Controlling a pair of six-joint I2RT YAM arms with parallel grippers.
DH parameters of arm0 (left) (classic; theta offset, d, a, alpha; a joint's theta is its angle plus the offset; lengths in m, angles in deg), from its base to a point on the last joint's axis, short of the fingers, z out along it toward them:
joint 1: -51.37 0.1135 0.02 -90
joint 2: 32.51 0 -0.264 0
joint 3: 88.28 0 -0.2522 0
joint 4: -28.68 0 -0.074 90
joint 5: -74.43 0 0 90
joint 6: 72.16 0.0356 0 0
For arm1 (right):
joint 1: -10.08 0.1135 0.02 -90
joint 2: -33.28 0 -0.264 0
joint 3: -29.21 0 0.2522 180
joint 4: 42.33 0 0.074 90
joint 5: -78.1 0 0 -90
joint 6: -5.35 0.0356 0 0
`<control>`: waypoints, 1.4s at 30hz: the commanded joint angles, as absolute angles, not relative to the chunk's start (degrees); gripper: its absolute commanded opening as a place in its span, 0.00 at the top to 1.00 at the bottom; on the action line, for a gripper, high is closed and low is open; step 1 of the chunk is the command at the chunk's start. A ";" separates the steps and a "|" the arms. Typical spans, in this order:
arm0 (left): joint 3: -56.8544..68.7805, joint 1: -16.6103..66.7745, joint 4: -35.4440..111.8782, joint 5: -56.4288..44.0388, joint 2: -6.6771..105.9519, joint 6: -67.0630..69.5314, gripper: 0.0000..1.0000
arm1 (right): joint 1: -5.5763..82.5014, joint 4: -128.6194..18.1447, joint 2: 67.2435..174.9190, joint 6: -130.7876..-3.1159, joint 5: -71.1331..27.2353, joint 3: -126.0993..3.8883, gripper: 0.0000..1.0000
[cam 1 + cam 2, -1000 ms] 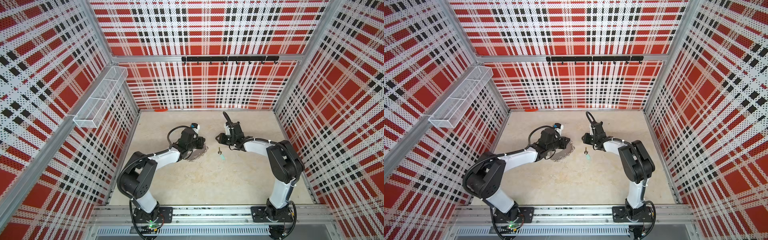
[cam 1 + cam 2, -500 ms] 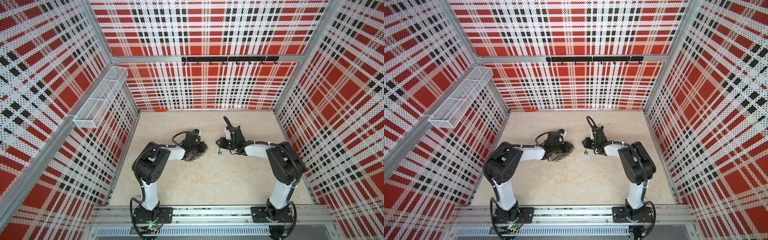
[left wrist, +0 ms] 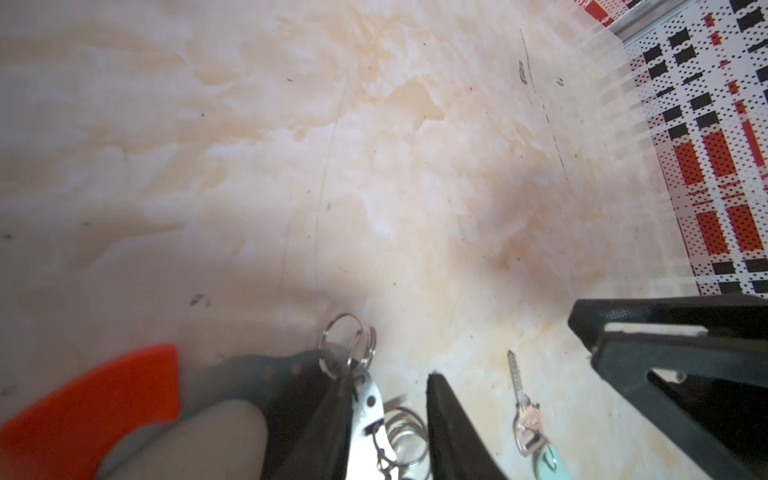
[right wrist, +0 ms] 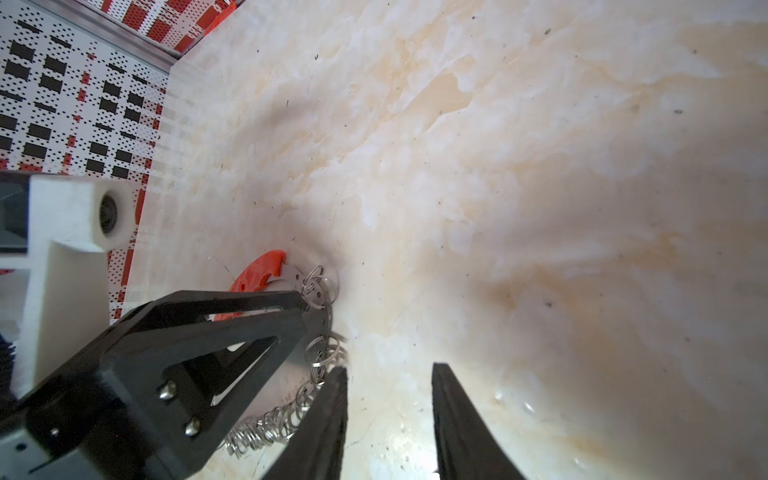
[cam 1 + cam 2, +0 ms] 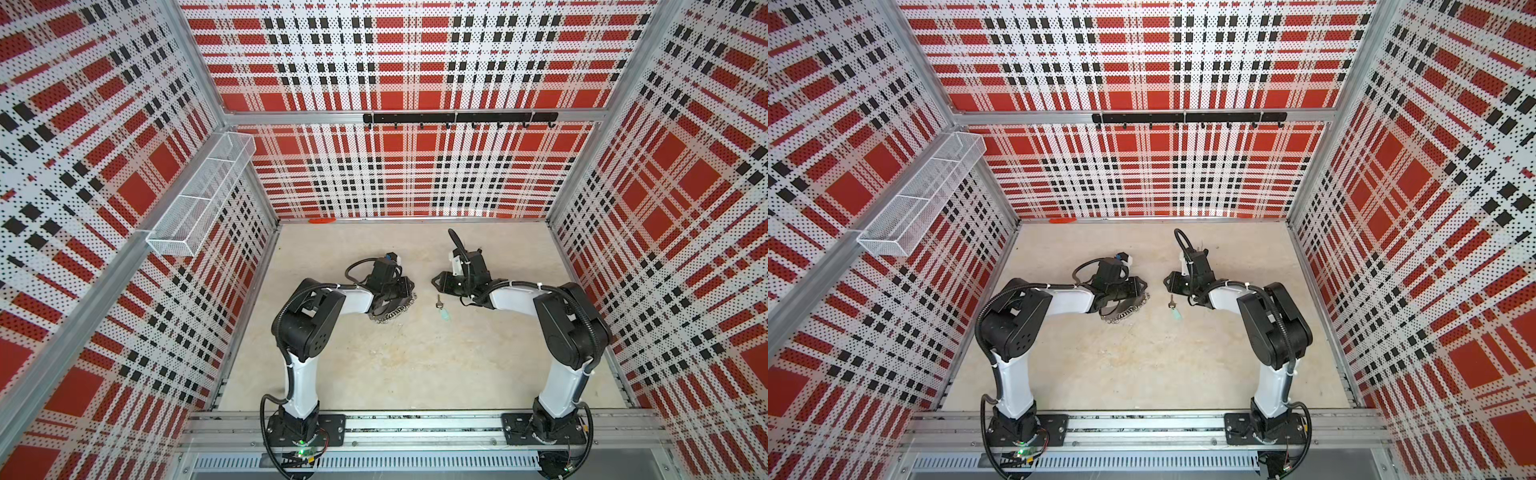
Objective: Put the keys on the keyring
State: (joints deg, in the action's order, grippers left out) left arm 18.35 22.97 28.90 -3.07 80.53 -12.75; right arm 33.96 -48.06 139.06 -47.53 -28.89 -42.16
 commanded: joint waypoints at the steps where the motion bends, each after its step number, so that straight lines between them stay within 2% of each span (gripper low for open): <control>1: 17.31 23.45 29.92 -4.68 81.09 -11.87 0.64 | 33.28 -47.37 136.39 -47.59 -29.12 -43.44 0.62; 14: 16.44 22.96 26.44 -0.99 82.95 -14.61 0.64 | 32.60 -46.61 135.94 -47.00 -29.65 -43.00 0.62; 31: 16.80 22.26 24.59 -1.30 84.30 -14.56 0.67 | 31.57 -45.49 135.25 -46.51 -31.22 -41.69 0.62; 36: 16.54 22.18 24.95 -1.56 84.39 -10.55 0.65 | 31.46 -45.31 134.98 -46.43 -31.84 -41.46 0.62; 42: 15.26 22.26 29.69 -0.18 83.37 0.40 0.64 | 30.83 -45.99 134.03 -47.30 -32.24 -41.60 0.61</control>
